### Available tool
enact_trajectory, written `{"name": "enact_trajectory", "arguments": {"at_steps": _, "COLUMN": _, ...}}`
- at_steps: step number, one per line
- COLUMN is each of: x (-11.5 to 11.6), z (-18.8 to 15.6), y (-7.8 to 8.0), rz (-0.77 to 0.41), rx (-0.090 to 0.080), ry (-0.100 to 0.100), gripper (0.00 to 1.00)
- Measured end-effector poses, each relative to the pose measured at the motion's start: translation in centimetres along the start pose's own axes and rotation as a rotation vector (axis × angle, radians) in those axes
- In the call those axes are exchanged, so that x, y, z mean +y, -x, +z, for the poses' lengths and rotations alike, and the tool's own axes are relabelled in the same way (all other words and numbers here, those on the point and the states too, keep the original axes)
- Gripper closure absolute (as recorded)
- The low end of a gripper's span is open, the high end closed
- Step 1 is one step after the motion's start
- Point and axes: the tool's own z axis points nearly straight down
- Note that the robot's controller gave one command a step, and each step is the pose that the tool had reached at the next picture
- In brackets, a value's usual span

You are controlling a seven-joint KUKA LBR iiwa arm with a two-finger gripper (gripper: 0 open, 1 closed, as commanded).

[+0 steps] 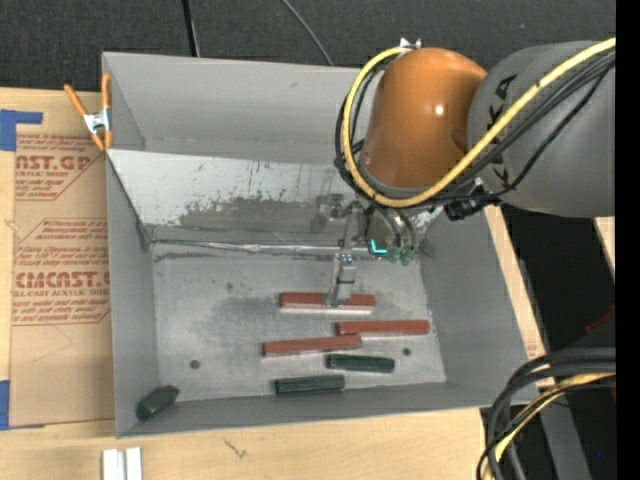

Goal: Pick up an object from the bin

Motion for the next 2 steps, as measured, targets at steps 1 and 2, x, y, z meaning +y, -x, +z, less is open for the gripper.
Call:
{"name": "enact_trajectory", "arguments": {"at_steps": 1, "x": 0.0, "z": -0.5, "y": 0.2, "rz": 0.001, "rx": -0.008, "ry": 0.001, "gripper": 0.00}}
{"name": "enact_trajectory", "arguments": {"at_steps": 2, "x": -1.7, "z": 13.7, "y": 1.8, "rz": 0.084, "rx": -0.006, "ry": 0.001, "gripper": 1.00}}
